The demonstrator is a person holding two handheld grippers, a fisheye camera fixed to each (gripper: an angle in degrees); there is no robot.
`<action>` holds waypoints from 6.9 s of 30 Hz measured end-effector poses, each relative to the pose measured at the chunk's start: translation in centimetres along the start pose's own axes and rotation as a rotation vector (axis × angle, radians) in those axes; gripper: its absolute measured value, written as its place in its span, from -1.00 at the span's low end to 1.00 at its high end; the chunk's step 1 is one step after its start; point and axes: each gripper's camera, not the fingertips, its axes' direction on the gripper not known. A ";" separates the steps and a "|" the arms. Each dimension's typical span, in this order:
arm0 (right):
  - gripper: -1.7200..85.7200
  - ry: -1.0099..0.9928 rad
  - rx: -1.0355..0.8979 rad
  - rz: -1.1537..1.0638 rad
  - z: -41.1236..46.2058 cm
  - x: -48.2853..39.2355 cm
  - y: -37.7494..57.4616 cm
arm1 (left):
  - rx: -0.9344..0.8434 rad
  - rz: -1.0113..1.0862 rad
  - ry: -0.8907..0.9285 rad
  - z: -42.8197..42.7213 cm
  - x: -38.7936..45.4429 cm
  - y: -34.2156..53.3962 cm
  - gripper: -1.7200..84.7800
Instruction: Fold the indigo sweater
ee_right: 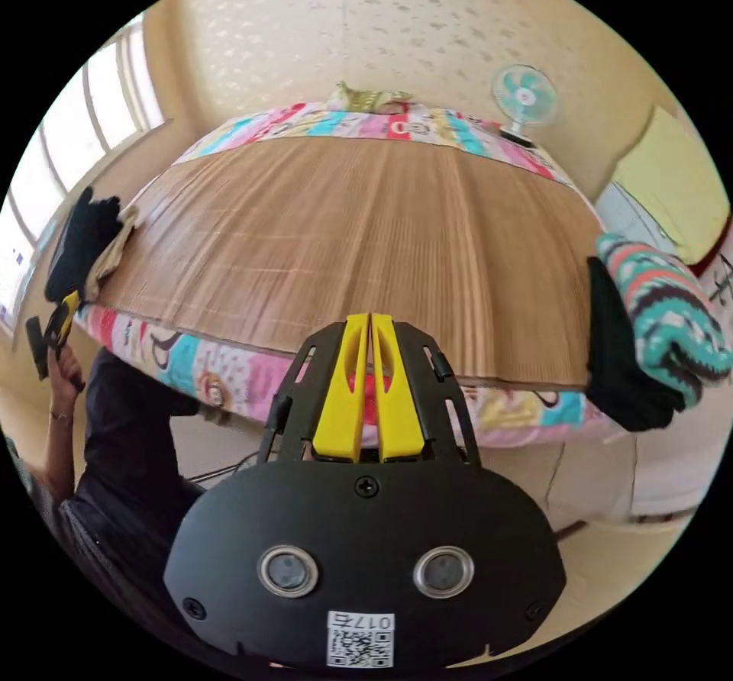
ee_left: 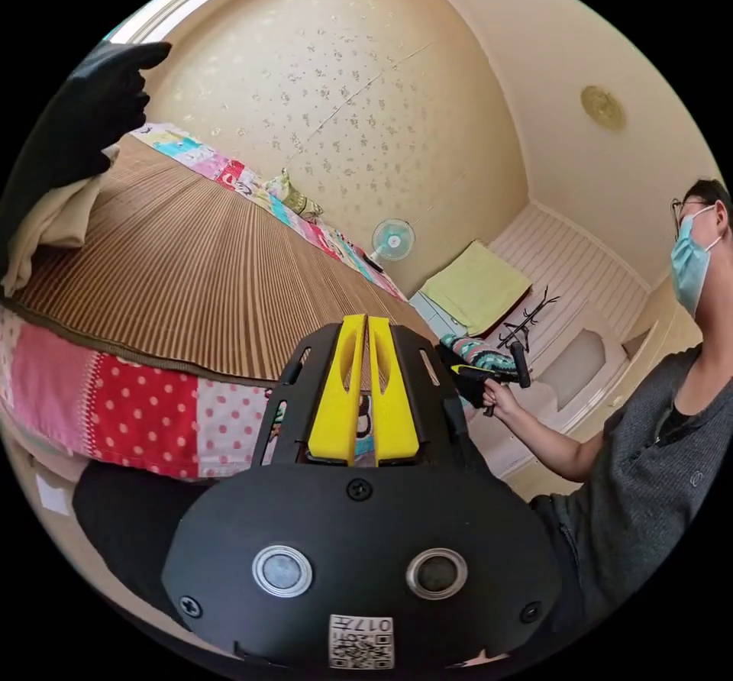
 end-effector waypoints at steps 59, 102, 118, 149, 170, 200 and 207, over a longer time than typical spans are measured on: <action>-0.83 -0.833 0.046 -0.399 -5.5 -21.9 7.8 | -0.511 -0.169 0.051 31.6 1.9 -2.3 -0.65; -0.89 -1.206 0.218 -0.892 -15.3 -15.8 13.1 | -0.094 0.731 1.665 11.4 -1.7 -19.4 -0.84; -0.56 -1.088 0.071 -0.772 -10.7 -12.9 15.5 | 0.290 0.442 2.213 5.6 -4.6 -17.5 -0.84; -0.85 -0.285 0.753 0.224 -39.7 -13.6 14.2 | -0.253 0.788 1.074 1.0 10.2 -23.0 -0.84; -0.85 0.167 1.721 0.060 -50.4 -23.7 19.6 | 0.515 0.528 -0.365 7.2 33.3 -19.6 -0.85; -0.80 -0.338 -0.113 -0.127 -0.9 -20.6 4.0 | -0.716 0.494 -0.922 43.8 7.9 -8.3 -0.82; -0.84 -0.173 -0.181 -0.138 -2.1 -12.0 0.0 | -0.828 0.386 -0.613 42.4 10.8 -6.4 -0.97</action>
